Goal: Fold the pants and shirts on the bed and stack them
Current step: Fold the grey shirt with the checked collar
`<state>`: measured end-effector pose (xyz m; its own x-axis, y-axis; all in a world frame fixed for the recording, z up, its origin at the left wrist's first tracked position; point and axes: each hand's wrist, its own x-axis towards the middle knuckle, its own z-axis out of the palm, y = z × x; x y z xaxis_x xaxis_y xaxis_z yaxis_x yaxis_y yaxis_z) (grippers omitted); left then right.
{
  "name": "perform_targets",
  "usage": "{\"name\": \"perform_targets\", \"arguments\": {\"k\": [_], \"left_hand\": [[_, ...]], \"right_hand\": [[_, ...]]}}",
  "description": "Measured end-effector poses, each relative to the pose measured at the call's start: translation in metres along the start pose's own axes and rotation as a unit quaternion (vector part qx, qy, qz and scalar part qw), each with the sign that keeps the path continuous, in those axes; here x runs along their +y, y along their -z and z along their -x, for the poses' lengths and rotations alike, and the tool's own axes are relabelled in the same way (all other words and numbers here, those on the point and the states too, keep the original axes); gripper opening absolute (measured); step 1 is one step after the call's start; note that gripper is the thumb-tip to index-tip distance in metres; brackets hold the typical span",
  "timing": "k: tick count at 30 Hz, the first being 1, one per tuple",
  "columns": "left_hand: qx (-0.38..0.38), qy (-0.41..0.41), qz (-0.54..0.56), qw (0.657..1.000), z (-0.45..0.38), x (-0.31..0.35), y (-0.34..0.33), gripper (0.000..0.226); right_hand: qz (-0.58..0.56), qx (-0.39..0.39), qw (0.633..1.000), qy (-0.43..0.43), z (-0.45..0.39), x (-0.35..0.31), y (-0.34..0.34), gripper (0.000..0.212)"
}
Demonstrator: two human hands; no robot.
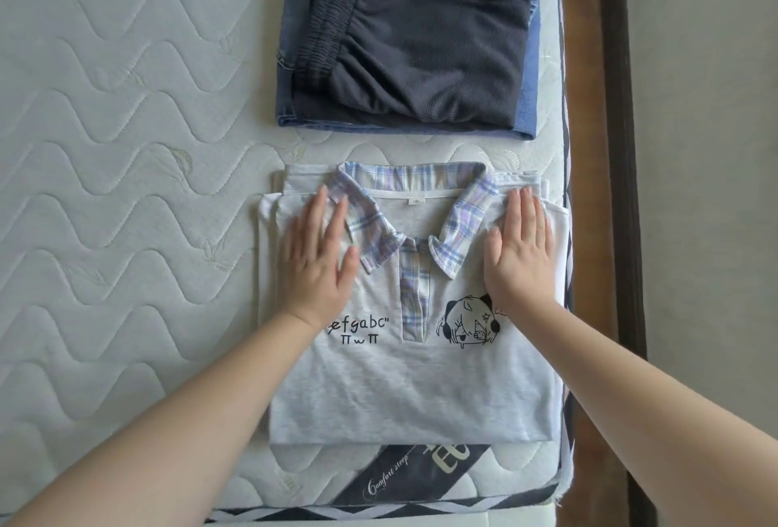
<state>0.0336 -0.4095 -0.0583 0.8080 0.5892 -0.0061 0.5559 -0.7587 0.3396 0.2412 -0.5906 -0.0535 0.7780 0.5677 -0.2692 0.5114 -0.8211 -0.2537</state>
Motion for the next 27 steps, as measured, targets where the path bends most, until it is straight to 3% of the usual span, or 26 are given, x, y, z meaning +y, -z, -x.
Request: {"name": "perform_targets", "arguments": {"k": [2,4,7,13,15,18,20,23,27], "left_hand": [[0.027,0.029,-0.019,0.999,-0.005,-0.012,0.011,0.062],[-0.024,0.081,-0.028,0.996,-0.02,-0.016,0.015,0.067],[-0.124,0.087,-0.085,0.985,-0.041,-0.018,0.004,0.07],[-0.216,0.099,-0.121,0.964,-0.057,-0.027,-0.002,0.075],[-0.183,0.109,-0.115,0.97,-0.059,-0.022,0.006,0.075],[-0.051,0.092,-0.078,0.991,-0.047,0.0,0.013,0.074],[-0.012,0.049,-0.062,0.997,-0.035,0.024,0.007,0.072],[-0.016,0.06,-0.041,0.997,-0.011,0.054,-0.014,0.07],[-0.066,0.102,-0.097,0.988,0.027,0.062,-0.039,0.067]], "right_hand": [[-0.019,0.027,0.999,0.013,-0.007,-0.011,0.005,0.06],[-0.03,0.033,0.998,0.033,-0.017,-0.024,0.006,0.061],[0.015,-0.015,0.999,0.037,-0.031,-0.032,-0.002,0.069],[0.099,-0.062,0.992,0.039,-0.052,-0.008,-0.003,0.087],[0.085,-0.058,0.994,0.03,-0.052,-0.01,0.002,0.086],[0.03,0.037,0.998,0.032,-0.031,-0.021,0.007,0.075],[0.012,0.084,0.995,0.06,-0.009,-0.033,0.003,0.068],[0.0,0.084,0.993,0.079,0.025,-0.048,-0.013,0.064],[0.053,0.02,0.996,0.073,0.056,-0.05,-0.041,0.062]]}}
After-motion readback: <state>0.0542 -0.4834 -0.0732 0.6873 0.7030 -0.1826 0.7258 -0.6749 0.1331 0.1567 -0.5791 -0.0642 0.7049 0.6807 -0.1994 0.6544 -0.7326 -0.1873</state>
